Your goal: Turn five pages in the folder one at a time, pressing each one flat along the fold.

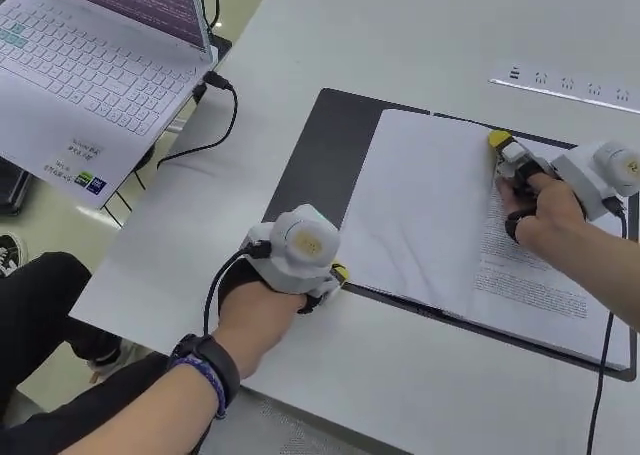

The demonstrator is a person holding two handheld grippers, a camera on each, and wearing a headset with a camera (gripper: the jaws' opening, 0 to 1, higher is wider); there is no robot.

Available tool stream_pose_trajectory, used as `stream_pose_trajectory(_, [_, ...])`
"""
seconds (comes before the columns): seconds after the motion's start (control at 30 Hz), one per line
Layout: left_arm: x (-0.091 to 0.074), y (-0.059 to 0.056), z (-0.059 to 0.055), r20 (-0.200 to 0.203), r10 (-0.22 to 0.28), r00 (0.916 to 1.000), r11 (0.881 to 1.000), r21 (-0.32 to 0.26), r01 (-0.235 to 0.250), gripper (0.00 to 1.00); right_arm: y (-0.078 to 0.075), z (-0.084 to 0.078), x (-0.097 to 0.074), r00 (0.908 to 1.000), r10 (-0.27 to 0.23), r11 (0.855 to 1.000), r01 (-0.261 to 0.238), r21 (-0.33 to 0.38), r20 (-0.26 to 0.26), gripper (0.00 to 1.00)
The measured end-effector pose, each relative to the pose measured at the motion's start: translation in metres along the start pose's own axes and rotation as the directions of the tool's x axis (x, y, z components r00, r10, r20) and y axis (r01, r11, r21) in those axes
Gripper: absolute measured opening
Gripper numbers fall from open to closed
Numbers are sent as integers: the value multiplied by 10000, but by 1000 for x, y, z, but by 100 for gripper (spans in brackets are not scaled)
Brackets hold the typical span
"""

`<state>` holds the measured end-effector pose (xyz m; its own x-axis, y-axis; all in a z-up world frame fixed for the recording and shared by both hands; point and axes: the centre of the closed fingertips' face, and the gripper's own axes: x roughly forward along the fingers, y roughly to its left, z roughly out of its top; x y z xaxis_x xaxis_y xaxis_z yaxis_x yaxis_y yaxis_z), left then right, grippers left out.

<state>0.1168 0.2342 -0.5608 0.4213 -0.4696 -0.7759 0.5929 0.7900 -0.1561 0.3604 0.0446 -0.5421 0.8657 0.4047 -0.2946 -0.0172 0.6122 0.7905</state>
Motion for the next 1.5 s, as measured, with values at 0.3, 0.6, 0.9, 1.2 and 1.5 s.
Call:
stream_pose_trajectory(0.3, [0, 0, 0, -4, -18, 10000, 10000, -74, 18, 0, -8, -3, 2, 9991, 356, 9992, -360, -161, -238, 0])
stream_pose_trajectory(0.6, [-1, 0, 0, 53, 11, 10000, 10000, -32, -11, 0, -5, -24, -27, 9921, 1026, 9938, -1054, -358, -720, 0])
stream_pose_trajectory(0.9, [0, 0, 0, 75, 6, 10000, 10000, 61, -7, 0, 21, -57, -74, 9826, 1427, 9852, -1525, -777, -1191, 0])
stream_pose_trajectory(1.2, [0, 0, 0, 99, 18, 9999, 10000, 78, -18, 0, 39, -82, -113, 9816, 1546, 9849, -1620, -608, -1120, 0])
stream_pose_trajectory(1.5, [-1, 0, 1, 184, 14, 9998, 9998, -216, -10, 0, 44, -107, -142, 9644, 2022, 9751, -2144, -561, -1705, 0])
